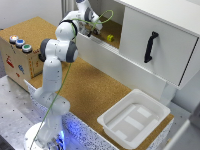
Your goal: Pick up the purple block
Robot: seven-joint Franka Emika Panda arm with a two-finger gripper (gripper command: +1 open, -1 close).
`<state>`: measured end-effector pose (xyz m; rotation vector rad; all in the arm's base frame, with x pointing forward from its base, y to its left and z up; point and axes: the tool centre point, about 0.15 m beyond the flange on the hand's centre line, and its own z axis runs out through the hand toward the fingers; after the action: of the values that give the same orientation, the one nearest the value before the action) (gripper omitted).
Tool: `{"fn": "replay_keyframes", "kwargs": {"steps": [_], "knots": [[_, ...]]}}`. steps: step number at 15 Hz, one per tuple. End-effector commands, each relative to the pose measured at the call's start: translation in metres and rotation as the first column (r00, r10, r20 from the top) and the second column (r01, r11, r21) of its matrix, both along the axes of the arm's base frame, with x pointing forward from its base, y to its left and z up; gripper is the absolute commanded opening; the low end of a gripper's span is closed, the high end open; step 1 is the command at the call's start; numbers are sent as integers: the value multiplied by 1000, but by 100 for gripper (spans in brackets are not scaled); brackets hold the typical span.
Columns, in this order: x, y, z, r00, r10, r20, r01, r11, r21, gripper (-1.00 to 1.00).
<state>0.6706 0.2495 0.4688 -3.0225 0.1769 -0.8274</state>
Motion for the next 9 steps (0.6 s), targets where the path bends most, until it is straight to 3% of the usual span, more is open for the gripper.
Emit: {"fn": "replay_keyframes", "kwargs": {"steps": [1,6,9], "knots": [[36,-3,-6,995,-66,-72,64,998,-26,-100],[46,-17,-11,993,-97,-63,95,995,-36,-100],[38,-17,2,995,-96,-26,95,994,-54,-100]]}}
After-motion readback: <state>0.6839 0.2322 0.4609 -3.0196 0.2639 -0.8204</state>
